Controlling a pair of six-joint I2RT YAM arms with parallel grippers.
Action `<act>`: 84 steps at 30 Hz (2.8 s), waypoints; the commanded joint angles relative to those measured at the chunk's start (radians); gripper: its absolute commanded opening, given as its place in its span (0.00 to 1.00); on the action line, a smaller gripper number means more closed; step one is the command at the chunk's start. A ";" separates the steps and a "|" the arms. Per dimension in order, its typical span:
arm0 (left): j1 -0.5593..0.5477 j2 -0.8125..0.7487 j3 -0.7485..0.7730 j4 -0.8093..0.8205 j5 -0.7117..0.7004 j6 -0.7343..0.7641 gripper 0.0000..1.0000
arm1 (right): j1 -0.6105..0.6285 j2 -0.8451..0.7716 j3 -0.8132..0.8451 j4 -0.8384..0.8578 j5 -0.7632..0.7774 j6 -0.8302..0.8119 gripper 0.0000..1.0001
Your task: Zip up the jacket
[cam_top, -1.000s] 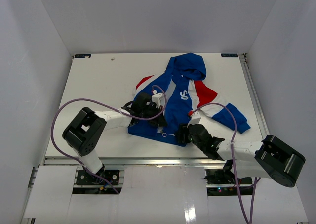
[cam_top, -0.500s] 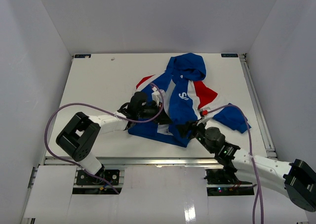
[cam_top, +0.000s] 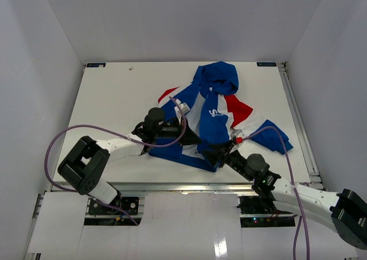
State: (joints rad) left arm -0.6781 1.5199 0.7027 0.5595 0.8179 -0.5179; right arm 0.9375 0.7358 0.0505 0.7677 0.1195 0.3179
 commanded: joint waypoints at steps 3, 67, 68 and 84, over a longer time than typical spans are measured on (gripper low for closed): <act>-0.006 -0.076 -0.030 0.127 0.075 -0.018 0.00 | 0.002 0.025 0.012 0.115 -0.081 -0.020 0.52; -0.004 -0.062 -0.100 0.446 0.233 -0.183 0.00 | -0.144 0.076 0.104 0.090 -0.453 0.118 0.45; -0.005 -0.061 -0.098 0.444 0.233 -0.183 0.00 | -0.144 0.081 0.104 0.091 -0.455 0.116 0.44; -0.004 -0.042 -0.101 0.453 0.241 -0.183 0.00 | -0.144 0.075 0.070 0.152 -0.425 0.124 0.41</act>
State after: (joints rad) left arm -0.6781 1.4853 0.6029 0.9722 1.0277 -0.7018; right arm 0.7985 0.8417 0.1123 0.8451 -0.3291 0.4389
